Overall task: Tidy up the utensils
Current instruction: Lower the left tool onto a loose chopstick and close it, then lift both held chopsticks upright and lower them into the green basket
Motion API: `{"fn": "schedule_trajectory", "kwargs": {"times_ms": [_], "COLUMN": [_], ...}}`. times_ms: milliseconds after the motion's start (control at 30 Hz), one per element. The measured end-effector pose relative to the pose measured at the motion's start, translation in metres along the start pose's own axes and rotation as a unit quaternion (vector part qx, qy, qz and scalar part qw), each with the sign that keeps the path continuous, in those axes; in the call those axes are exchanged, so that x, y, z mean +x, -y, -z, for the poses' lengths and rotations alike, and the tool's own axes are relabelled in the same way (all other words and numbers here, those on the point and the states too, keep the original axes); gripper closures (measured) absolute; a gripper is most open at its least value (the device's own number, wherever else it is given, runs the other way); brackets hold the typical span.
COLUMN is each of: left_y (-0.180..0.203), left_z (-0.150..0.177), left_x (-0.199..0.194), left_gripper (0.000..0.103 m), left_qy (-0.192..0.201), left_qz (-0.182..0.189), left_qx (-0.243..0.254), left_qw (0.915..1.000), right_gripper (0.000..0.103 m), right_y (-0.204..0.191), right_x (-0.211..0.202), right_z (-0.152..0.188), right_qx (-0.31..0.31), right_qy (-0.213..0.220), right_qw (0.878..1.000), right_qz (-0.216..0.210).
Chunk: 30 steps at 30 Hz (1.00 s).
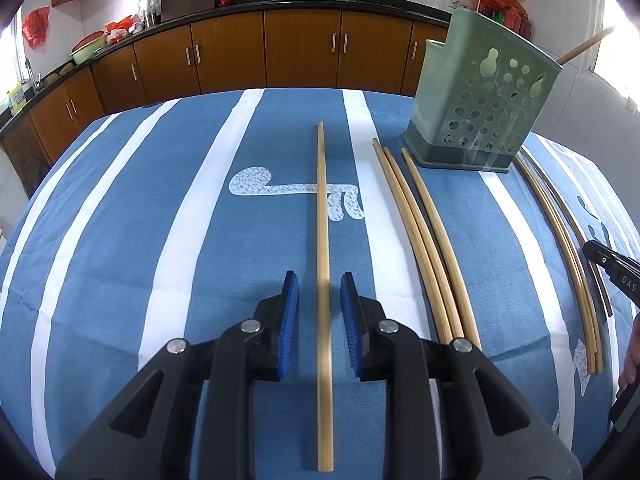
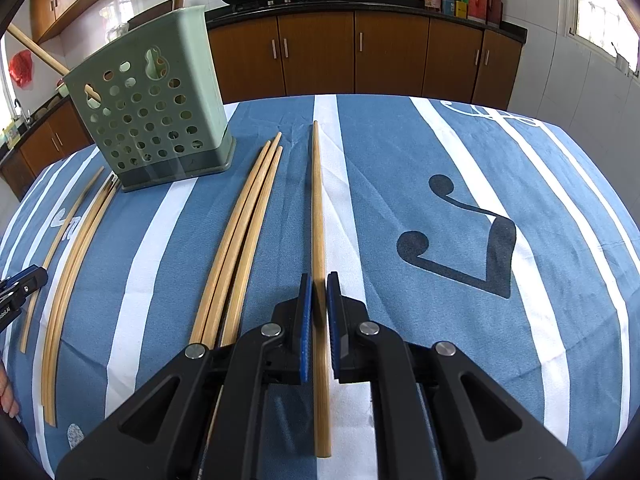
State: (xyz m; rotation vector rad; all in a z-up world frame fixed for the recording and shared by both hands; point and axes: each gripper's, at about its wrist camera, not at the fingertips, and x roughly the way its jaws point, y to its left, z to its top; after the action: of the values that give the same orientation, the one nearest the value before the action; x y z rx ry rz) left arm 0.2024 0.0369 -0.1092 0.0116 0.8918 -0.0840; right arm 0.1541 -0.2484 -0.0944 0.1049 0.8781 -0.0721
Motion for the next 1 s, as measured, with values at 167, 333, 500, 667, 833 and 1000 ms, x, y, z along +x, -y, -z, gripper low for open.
{"fn": "schedule_trajectory", "kwargs": {"times_ms": [167, 333, 500, 667, 833, 1000], "left_y": [0.004, 0.004, 0.005, 0.006, 0.006, 0.005], "left_z": [0.006, 0.014, 0.015, 0.017, 0.013, 0.004], "left_x": [-0.004, -0.011, -0.012, -0.019, -0.033, -0.052], "left_gripper": [0.079, 0.084, 0.095, 0.095, 0.095, 0.095], "left_qy": [-0.001, -0.001, -0.004, -0.005, 0.010, 0.035], "left_qz": [-0.012, -0.010, -0.008, -0.004, -0.001, 0.002], "left_qx": [0.011, 0.010, 0.012, 0.012, 0.010, 0.006], "left_qw": [0.9999, 0.9999, 0.9999, 0.9999, 0.9999, 0.9994], "right_gripper": [0.094, 0.095, 0.095, 0.095, 0.095, 0.095], "right_y": [-0.003, 0.000, 0.000, 0.003, 0.004, 0.004], "right_x": [-0.003, -0.006, -0.009, -0.019, -0.032, -0.045], "right_z": [0.004, 0.008, 0.010, 0.010, 0.005, -0.001], "right_qx": [-0.007, 0.003, 0.009, 0.014, 0.014, 0.016], "right_qy": [0.000, -0.001, -0.004, 0.006, 0.022, 0.042], "right_qw": [1.000, 1.000, 1.000, 1.000, 1.000, 0.999], "right_qz": [0.008, -0.009, -0.012, -0.015, -0.017, -0.023]}}
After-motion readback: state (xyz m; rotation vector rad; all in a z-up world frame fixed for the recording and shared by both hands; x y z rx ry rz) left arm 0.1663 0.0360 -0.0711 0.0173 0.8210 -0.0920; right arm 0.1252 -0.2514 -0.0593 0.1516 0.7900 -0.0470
